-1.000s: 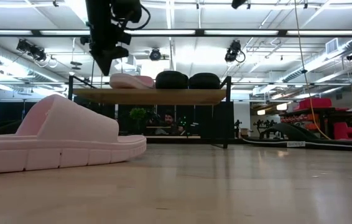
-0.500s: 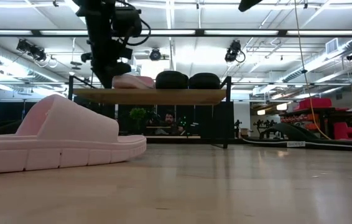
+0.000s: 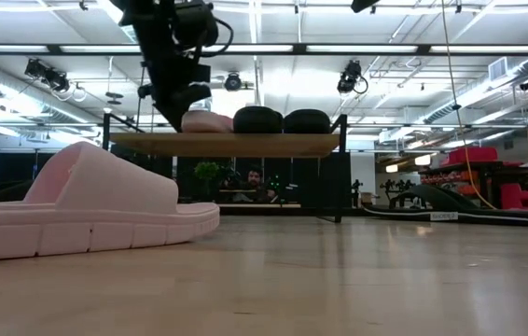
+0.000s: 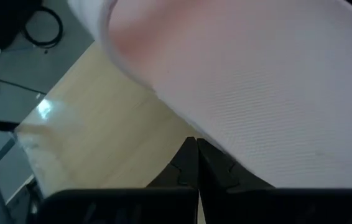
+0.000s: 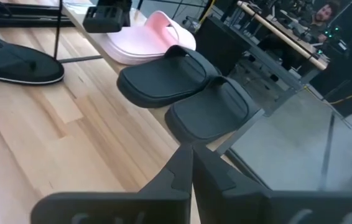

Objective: Pick and place slides into the shelf
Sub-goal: Put the right pink slide on the shelf, then put the pink slide on the shelf

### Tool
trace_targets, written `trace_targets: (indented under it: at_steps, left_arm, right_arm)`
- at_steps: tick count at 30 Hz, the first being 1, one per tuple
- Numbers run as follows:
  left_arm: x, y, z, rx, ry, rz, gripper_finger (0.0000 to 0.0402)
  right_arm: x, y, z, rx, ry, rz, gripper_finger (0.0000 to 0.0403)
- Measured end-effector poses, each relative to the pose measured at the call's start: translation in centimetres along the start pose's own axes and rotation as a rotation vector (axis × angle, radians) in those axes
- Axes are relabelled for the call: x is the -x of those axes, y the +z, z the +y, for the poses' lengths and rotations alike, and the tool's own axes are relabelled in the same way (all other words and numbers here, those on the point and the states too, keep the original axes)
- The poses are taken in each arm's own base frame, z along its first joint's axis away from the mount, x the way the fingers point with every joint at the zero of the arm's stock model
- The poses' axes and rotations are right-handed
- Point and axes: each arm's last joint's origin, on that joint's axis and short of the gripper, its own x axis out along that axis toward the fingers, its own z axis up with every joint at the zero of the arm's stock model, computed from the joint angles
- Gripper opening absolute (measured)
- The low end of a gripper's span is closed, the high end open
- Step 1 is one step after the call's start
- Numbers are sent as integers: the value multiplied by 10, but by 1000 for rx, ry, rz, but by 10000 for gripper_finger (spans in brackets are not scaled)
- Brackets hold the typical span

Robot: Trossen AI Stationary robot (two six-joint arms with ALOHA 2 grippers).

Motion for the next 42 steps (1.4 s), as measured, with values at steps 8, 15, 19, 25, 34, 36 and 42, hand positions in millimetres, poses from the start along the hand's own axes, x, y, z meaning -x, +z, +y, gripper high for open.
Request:
trace_targets:
  at_steps: [8, 15, 19, 25, 34, 36, 42]
  left_arm:
    - [-4, 0, -7, -92, -36, 9, 0]
    - [6, -10, -12, -147, -36, 67, 1]
    - [23, -24, -19, -170, -43, 118, 2]
    - [73, -61, -47, -258, -237, 213, 3]
    - [166, -147, -132, -768, -685, 40, 7]
    - [178, -166, -145, -834, -710, -26, 8]
    - [182, -203, -180, -873, -576, -180, 26]
  right_arm:
    - [-16, 5, -6, -6, -46, 23, 13]
    - [-21, 6, -8, -5, -63, 32, 12]
    - [-21, 6, -8, 14, -62, 33, 12]
    - [-21, 6, -8, 19, -61, 34, 12]
    - [-23, 8, -8, 33, -71, 23, 12]
    - [-25, 8, -9, 28, -77, 25, 12]
    - [-32, 11, -11, -8, -91, 37, 13]
